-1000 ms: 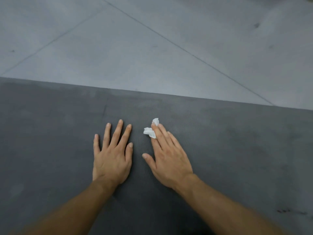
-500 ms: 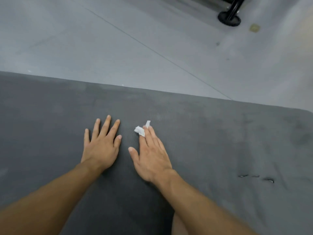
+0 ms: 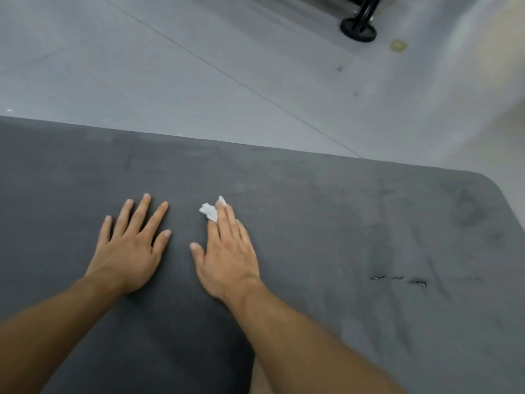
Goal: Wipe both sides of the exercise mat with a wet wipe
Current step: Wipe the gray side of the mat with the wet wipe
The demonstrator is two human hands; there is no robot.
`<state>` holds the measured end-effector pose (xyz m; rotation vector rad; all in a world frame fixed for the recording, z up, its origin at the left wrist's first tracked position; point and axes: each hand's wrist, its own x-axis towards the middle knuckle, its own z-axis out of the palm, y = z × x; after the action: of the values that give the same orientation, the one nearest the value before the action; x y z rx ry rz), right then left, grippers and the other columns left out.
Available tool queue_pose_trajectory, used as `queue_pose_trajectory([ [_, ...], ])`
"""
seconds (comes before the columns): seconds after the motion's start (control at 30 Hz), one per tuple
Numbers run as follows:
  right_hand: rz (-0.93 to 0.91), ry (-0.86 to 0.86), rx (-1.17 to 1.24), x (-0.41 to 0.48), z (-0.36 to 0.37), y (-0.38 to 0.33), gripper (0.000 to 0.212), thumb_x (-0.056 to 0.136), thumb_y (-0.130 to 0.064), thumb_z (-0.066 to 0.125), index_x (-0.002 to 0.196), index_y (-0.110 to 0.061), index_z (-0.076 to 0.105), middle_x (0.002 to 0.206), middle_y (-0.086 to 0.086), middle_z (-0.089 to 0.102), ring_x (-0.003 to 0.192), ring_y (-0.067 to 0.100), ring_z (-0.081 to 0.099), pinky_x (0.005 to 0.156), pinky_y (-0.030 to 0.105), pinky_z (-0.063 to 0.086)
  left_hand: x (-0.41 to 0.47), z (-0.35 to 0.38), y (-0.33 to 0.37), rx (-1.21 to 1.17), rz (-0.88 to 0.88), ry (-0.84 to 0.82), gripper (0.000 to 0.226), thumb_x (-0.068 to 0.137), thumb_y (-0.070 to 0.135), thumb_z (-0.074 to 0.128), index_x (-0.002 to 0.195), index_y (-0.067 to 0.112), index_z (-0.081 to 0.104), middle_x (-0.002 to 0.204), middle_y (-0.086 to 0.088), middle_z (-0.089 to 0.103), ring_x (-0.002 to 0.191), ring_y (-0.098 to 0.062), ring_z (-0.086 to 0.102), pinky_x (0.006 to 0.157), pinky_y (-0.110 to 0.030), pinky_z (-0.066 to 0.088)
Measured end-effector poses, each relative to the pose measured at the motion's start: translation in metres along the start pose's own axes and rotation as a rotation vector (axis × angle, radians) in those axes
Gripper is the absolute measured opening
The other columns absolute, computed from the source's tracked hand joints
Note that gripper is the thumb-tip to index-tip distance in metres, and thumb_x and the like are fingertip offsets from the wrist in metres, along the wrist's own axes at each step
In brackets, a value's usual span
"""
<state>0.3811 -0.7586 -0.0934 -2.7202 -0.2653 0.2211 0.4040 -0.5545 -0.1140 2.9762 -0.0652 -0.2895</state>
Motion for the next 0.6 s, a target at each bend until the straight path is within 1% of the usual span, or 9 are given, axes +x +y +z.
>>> queue_pose_trajectory([
  [0.1, -0.173, -0.036, -0.039, -0.007, 0.012, -0.017, 0.074, 0.107, -0.047, 0.039, 0.165, -0.008, 0.014, 0.174, 0.005, -0.002, 0.158, 0.016, -0.016, 0.129, 0.035, -0.007, 0.0, 0.003, -0.002, -0.017, 0.018, 0.001, 0.072, 0.095, 0.068, -0.005, 0.163, 0.045, 0.0, 0.173, 0.009, -0.006, 0.159, -0.019, -0.007, 0.127, -0.052, 0.004],
  [0.17, -0.198, -0.034, -0.06, -0.008, 0.018, -0.022, 0.073, 0.107, -0.047, 0.039, 0.164, -0.008, 0.016, 0.174, 0.005, -0.001, 0.159, 0.017, -0.015, 0.129, 0.037, -0.005, -0.001, 0.004, -0.004, -0.026, 0.027, 0.009, 0.072, 0.096, 0.067, -0.004, 0.163, 0.044, 0.001, 0.173, 0.009, -0.006, 0.159, -0.019, -0.008, 0.127, -0.053, 0.004],
  [0.27, -0.139, 0.007, -0.036, -0.002, 0.019, -0.02, 0.073, 0.108, -0.046, 0.038, 0.165, -0.01, 0.012, 0.174, 0.004, -0.002, 0.159, 0.016, -0.014, 0.129, 0.038, -0.003, -0.001, 0.004, -0.004, -0.018, 0.022, 0.02, 0.071, 0.097, 0.066, -0.001, 0.164, 0.042, 0.002, 0.173, 0.009, -0.007, 0.159, -0.017, -0.009, 0.127, -0.052, 0.004],
  [0.37, -0.027, 0.048, -0.002, 0.007, 0.013, -0.012, 0.074, 0.108, -0.047, 0.036, 0.166, -0.012, 0.007, 0.174, 0.003, -0.005, 0.159, 0.015, -0.014, 0.129, 0.037, -0.005, -0.003, 0.004, -0.002, -0.024, 0.017, 0.037, 0.07, 0.098, 0.066, 0.001, 0.164, 0.042, 0.004, 0.173, 0.009, -0.005, 0.159, -0.017, -0.007, 0.127, -0.051, 0.002],
  [0.47, 0.07, 0.054, 0.018, 0.012, 0.008, -0.005, 0.072, 0.109, -0.049, 0.032, 0.166, -0.012, 0.007, 0.174, 0.002, -0.01, 0.158, 0.015, -0.017, 0.129, 0.037, -0.006, -0.003, 0.005, -0.001, -0.023, 0.016, 0.044, 0.07, 0.098, 0.066, 0.001, 0.164, 0.043, 0.004, 0.173, 0.009, -0.005, 0.159, -0.017, -0.007, 0.127, -0.05, 0.002],
  [0.53, 0.075, 0.048, 0.032, 0.013, 0.008, -0.004, 0.073, 0.109, -0.049, 0.032, 0.166, -0.012, 0.007, 0.174, 0.002, -0.011, 0.158, 0.015, -0.017, 0.129, 0.037, -0.005, -0.004, 0.005, -0.002, -0.019, 0.022, 0.046, 0.069, 0.099, 0.066, 0.001, 0.164, 0.043, 0.004, 0.173, 0.009, -0.005, 0.16, -0.017, -0.007, 0.128, -0.051, 0.002],
  [0.6, 0.0, 0.026, 0.022, 0.01, 0.01, -0.008, 0.074, 0.108, -0.049, 0.034, 0.166, -0.011, 0.007, 0.174, 0.003, -0.009, 0.158, 0.016, -0.018, 0.13, 0.038, -0.003, -0.004, 0.005, -0.002, -0.024, 0.027, 0.05, 0.068, 0.1, 0.064, 0.003, 0.164, 0.042, 0.005, 0.173, 0.009, -0.004, 0.16, -0.018, -0.007, 0.128, -0.052, 0.003],
])
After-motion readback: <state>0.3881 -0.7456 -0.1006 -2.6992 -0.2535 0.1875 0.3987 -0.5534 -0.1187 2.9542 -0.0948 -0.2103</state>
